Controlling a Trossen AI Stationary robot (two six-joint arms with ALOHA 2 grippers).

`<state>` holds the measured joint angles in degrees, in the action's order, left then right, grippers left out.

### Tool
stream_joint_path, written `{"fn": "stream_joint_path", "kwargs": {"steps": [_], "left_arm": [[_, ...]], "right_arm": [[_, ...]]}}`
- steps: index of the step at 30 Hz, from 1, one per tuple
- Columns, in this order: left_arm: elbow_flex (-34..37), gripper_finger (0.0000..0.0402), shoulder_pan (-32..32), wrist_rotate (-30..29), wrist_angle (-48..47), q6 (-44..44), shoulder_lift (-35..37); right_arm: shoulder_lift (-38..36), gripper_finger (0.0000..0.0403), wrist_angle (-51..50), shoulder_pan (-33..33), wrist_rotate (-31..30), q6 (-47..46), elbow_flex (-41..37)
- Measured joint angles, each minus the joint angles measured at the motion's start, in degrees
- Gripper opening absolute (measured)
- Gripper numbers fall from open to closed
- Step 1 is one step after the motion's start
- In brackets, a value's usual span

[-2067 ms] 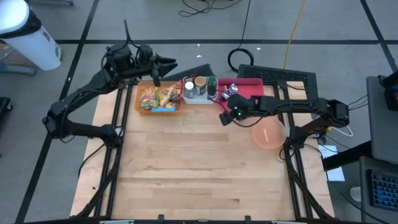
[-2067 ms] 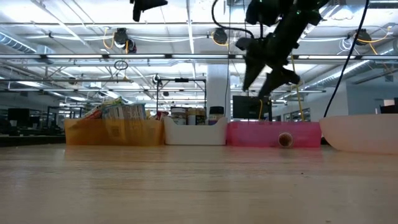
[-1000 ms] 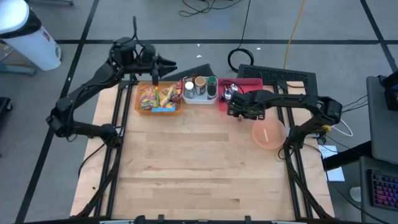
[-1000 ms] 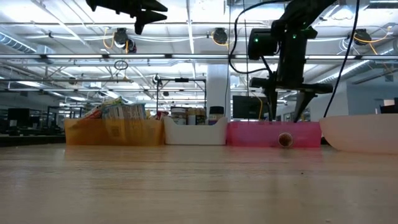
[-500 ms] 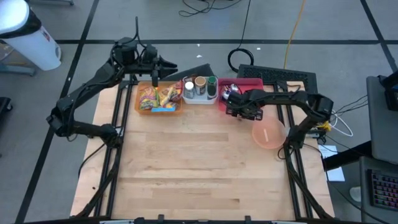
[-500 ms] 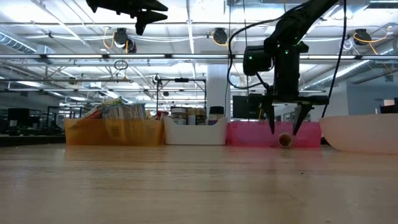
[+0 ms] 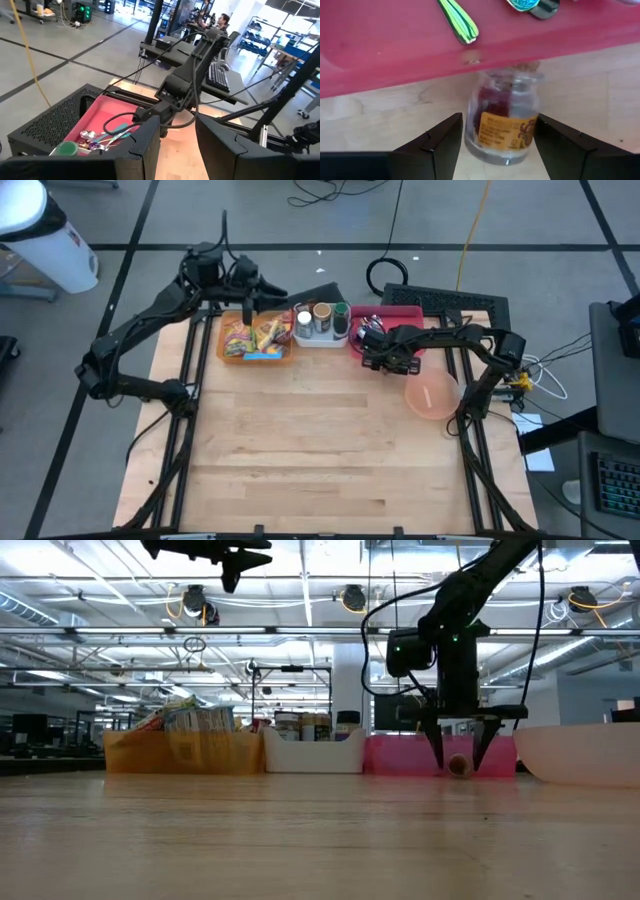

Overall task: Pick & Place Food Item
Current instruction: Put brown seasoning bottle into the white bin

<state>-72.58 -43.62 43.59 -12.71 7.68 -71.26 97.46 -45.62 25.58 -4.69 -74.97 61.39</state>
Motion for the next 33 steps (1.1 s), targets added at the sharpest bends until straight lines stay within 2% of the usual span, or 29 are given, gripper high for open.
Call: {"fn": "stream_joint_path", "kwargs": {"steps": [9, 18, 27, 33], "left_arm": [[0.0, 0.0131, 0.65, 0.01, 0.09, -0.5, 0.0], [0.0, 0.0131, 0.64, 0.01, 0.09, -0.07, 0.02], [0.0, 0.0131, 0.64, 0.01, 0.11, -0.26, 0.02], [0.0, 0.0131, 0.6, 0.01, 0.11, -0.35, 0.04]], "right_arm": [[-0.14, 0.0178, 0.09, 0.35, -1.51, 2.47, 0.0], [-0.71, 0.0181, 1.17, 0.12, 0.22, 4.0, 0.0], [-3.84, 0.0179, 14.5, -5.22, -2.65, 4.82, -0.01], [-4.38, 0.0179, 21.44, -11.43, -4.32, 4.79, 0.02]]}}
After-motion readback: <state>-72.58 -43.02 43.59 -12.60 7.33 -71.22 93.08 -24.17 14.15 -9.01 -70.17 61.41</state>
